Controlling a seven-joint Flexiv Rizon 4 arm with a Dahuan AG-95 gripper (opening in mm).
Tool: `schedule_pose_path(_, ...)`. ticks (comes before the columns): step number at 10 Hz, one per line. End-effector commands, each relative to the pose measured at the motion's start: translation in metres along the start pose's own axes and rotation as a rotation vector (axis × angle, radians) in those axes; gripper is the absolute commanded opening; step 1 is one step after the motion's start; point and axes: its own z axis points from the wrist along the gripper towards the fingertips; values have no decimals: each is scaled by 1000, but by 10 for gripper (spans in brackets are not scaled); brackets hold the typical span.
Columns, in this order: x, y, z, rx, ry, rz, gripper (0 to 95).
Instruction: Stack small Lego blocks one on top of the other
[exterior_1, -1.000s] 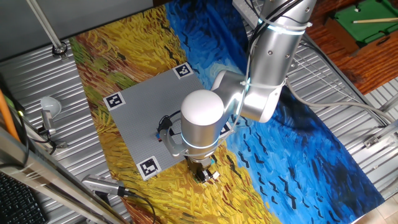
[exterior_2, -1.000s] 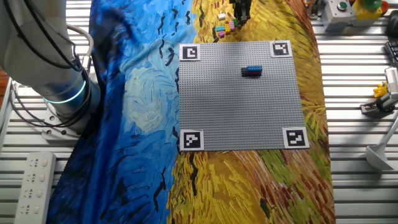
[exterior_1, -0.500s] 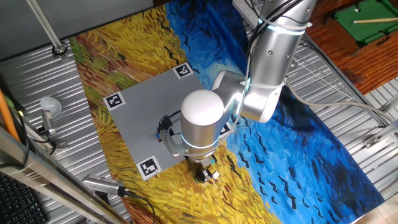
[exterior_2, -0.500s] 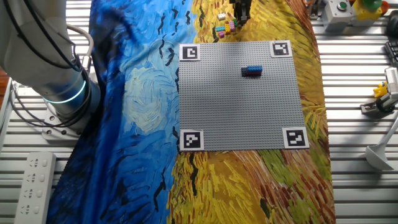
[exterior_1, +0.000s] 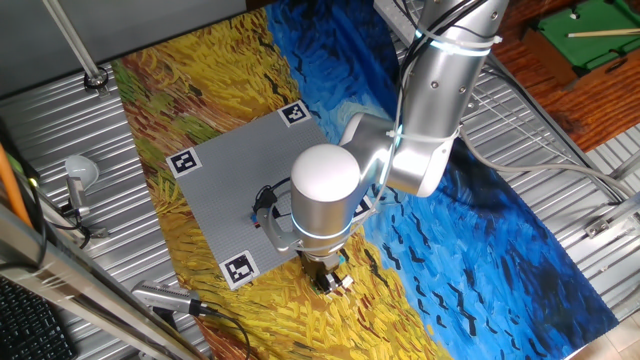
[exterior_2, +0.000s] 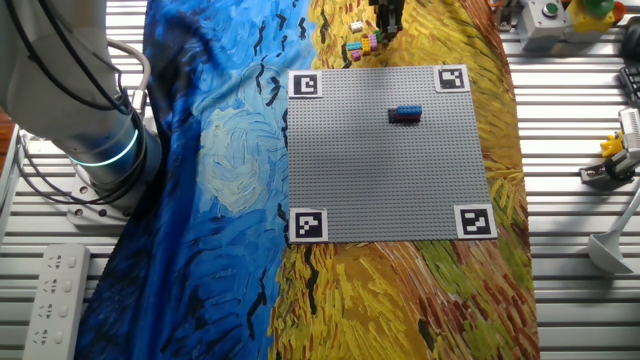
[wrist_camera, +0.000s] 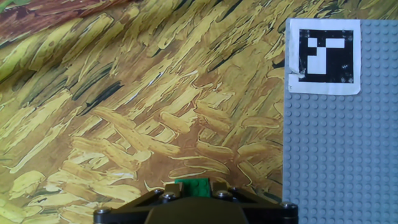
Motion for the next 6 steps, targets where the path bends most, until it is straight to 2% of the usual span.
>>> schedule_pose_path(1, 0, 0, 1, 1, -1, 0, 190)
schedule_pose_path(3, -2, -1, 0, -2, -10, -37, 190)
schedule_pose_path(4, -2, -1, -1, -4, -10, -38, 760)
schedule_pose_path(6, -3, -1, -5, -5, -8, -39, 760)
